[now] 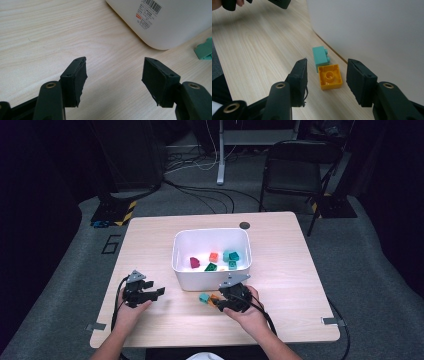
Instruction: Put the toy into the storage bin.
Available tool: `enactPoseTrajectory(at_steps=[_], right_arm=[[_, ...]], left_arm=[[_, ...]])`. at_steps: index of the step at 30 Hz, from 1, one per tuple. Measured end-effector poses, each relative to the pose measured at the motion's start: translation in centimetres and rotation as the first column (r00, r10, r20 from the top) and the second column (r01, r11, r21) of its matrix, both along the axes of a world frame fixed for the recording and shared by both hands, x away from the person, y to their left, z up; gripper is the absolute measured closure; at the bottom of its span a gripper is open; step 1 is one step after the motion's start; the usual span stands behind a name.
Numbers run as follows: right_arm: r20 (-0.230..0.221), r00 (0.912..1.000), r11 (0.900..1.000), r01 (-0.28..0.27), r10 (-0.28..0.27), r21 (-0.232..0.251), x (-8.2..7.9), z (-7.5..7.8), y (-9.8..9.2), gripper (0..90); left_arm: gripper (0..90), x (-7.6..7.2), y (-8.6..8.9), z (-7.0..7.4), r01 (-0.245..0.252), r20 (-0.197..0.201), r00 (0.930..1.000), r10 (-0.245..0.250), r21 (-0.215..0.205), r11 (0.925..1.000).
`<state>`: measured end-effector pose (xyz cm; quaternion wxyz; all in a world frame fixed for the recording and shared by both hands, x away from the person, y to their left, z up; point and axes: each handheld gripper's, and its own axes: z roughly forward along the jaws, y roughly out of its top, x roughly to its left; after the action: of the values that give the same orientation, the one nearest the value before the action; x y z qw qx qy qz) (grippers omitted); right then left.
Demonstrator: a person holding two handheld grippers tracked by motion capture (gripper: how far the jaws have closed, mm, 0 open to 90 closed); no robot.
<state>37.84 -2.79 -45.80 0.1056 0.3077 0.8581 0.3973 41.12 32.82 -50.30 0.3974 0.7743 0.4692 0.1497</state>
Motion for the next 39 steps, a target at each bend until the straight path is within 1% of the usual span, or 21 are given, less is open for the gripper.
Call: enactPoseTrajectory(at_steps=[1,7,8,12,14,15,18,20,21,23,30,31,33,36,39], right_arm=[[-0.004,1.0,1.0,-0.004,0.004,0.0,0.0,-0.2,0.1,50.9],[-0.002,0.9998,0.999,-0.018,0.018,-0.046,0.3,-1.4,0.5,52.9],[-0.012,0.9998,0.999,-0.017,0.017,-0.048,0.4,-1.6,0.6,53.0],[-0.025,0.9996,0.997,-0.012,0.01,-0.071,0.6,-2.4,0.8,52.9],[-0.024,0.9997,0.997,-0.011,0.01,-0.073,0.8,-2.8,0.8,52.6],[-0.031,0.9995,0.997,-0.008,0.005,-0.076,0.8,-2.9,0.8,52.3],[-0.042,0.9991,0.998,-0.01,0.007,-0.066,1.0,-3.3,0.8,50.9],[-0.047,0.9989,0.997,-0.007,0.003,-0.078,1.0,-3.5,0.9,50.2],[-0.04,0.9991,0.997,-0.012,0.009,-0.078,1.0,-3.7,1.0,49.6],[-0.043,0.999,0.996,-0.011,0.008,-0.084,1.1,-3.8,1.1,47.9],[-0.05,0.9988,0.995,-0.005,0.0,-0.103,1.4,-4.4,1.3,45.4],[-0.056,0.9984,0.995,-0.002,-0.004,-0.104,1.4,-4.4,1.4,45.3],[-0.051,0.9987,0.994,-0.011,0.005,-0.108,1.6,-4.5,1.4,45.3],[-0.056,0.9984,0.994,-0.012,0.006,-0.113,1.8,-4.8,1.7,45.7],[-0.057,0.9982,0.993,-0.023,0.017,-0.118,1.9,-5.0,1.9,49.5]], left_arm=[[36.0,0.0,0.0,0.0,0.0,0.0,1.0,0.0,0.002,1.0],[36.0,0.0,0.0,0.0,0.002,0.0,1.0,-0.002,-0.001,1.0],[36.0,0.0,0.0,0.0,0.002,0.0,1.0,-0.002,-0.001,1.0],[36.0,0.0,0.0,0.0,0.005,-0.001,1.0,-0.005,0.0,1.0],[36.0,0.0,0.0,0.0,0.006,-0.001,1.0,-0.006,0.0,1.0],[36.0,0.0,0.0,0.0,0.006,-0.001,1.0,-0.006,0.001,1.0],[36.0,0.0,0.0,0.0,0.005,0.001,1.0,-0.005,0.0,1.0],[36.0,0.0,0.0,-0.1,0.004,0.0,1.0,-0.004,-0.001,1.0],[36.0,0.0,-0.1,-0.1,0.002,-0.001,1.0,-0.002,-0.001,1.0],[36.0,0.0,-0.1,-0.1,-0.003,0.006,1.0,0.003,-0.005,1.0],[36.0,0.1,-0.1,-0.2,-0.002,0.005,1.0,0.002,-0.004,1.0],[36.0,0.1,-0.1,-0.2,-0.002,0.005,1.0,0.002,-0.005,1.0],[36.0,0.0,-0.1,-0.2,-0.002,0.005,1.0,0.002,-0.005,1.0],[36.0,0.1,-0.1,-0.1,-0.002,0.007,1.0,0.002,-0.004,1.0],[36.0,0.1,-0.1,-0.2,-0.002,0.007,1.0,0.002,-0.004,1.0]])
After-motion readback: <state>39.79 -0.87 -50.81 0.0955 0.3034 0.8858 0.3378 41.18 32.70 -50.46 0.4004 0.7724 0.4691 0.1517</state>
